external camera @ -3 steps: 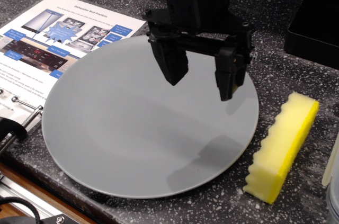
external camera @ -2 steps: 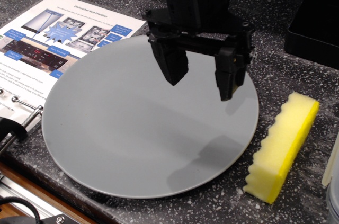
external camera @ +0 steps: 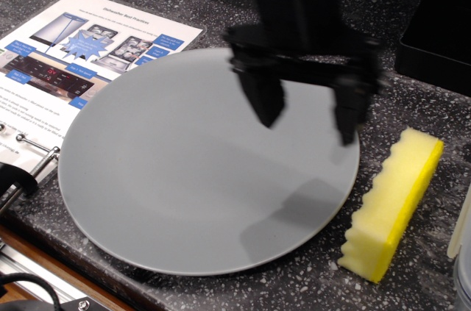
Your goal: Pick up sponge and wipe plate
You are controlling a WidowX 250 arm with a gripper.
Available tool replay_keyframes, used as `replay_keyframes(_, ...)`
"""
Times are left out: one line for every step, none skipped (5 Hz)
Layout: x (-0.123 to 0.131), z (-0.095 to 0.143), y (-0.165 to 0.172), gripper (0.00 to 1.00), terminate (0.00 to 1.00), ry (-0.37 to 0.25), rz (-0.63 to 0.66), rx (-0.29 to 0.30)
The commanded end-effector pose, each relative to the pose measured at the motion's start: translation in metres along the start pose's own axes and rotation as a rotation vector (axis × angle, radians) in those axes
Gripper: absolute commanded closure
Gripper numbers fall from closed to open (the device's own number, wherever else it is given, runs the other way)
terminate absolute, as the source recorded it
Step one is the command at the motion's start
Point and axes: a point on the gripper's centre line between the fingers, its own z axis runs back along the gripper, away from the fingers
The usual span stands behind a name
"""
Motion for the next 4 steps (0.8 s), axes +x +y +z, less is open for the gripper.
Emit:
replay_keyframes(0.017, -0.016, -0.026, 0.0, 0.0, -0.071, 0.089, -0.031)
replay_keyframes(0.022, -0.037, -0.038, 0.0, 0.0, -0.091, 0.089, 0.01)
replay_keyframes(0.021, -0.052, -0.04, 0.0, 0.0, -0.096, 0.096, 0.018)
replay_keyframes(0.018, -0.06, -0.046, 0.0, 0.0, -0.107, 0.101, 0.011)
